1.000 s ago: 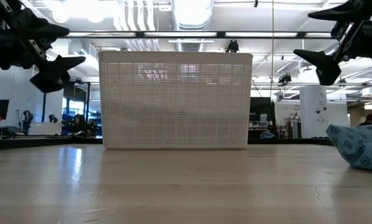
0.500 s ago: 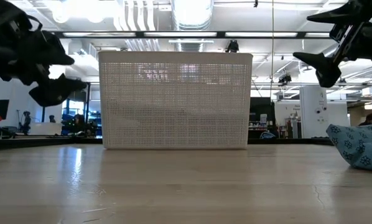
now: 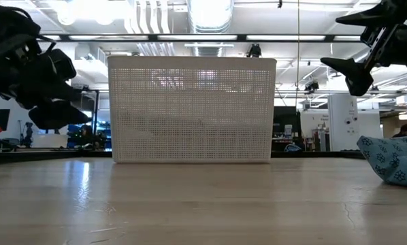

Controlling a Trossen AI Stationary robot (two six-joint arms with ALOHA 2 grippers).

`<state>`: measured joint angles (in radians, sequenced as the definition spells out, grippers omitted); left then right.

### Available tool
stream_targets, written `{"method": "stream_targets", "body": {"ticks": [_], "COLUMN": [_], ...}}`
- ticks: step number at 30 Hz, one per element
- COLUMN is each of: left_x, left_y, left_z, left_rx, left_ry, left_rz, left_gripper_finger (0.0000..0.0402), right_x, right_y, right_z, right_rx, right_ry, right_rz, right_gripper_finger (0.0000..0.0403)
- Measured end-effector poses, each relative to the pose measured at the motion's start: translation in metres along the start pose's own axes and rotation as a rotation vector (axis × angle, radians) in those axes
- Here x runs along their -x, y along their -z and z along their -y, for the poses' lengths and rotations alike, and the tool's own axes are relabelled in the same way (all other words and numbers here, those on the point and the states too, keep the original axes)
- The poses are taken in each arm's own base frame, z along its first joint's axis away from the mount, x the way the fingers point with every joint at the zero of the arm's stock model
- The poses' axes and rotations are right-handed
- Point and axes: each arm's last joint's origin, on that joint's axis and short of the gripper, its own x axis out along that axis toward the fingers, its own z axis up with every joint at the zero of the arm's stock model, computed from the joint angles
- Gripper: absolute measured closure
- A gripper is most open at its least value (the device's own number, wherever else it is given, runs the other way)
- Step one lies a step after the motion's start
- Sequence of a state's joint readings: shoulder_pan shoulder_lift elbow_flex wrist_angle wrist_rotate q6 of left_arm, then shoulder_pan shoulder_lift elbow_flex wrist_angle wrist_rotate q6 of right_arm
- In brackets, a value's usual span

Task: Pick & place medical supplies in basket/bin
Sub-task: Return to Home Position

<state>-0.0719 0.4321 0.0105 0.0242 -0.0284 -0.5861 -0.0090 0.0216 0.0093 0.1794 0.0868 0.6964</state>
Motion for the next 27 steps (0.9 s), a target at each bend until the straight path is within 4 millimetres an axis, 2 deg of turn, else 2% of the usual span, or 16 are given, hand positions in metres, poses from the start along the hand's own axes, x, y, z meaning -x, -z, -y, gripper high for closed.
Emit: {"method": "stream_targets", "body": {"ticks": [13, 27], "left_x": [-0.0055, -0.0058], "left_y": [0.0063, 0.0068], "left_z": [-0.004, -0.0043], "left_rx": [-0.003, -0.003], "left_ry": [-0.051, -0.055], "left_rz": [-0.077, -0.082], "left_gripper_finger": [0.0156, 0.0156], "right_x": [-0.0001, -0.0001], "right_y": [0.0001, 0.0001], "right_z": [0.0001, 0.0001], "right_rx": [0.0, 0.0], "right_ry": [0.001, 0.001], "right_rz": [-0.001, -0.001], "right_gripper_finger": [0.0058, 0.0057]}}
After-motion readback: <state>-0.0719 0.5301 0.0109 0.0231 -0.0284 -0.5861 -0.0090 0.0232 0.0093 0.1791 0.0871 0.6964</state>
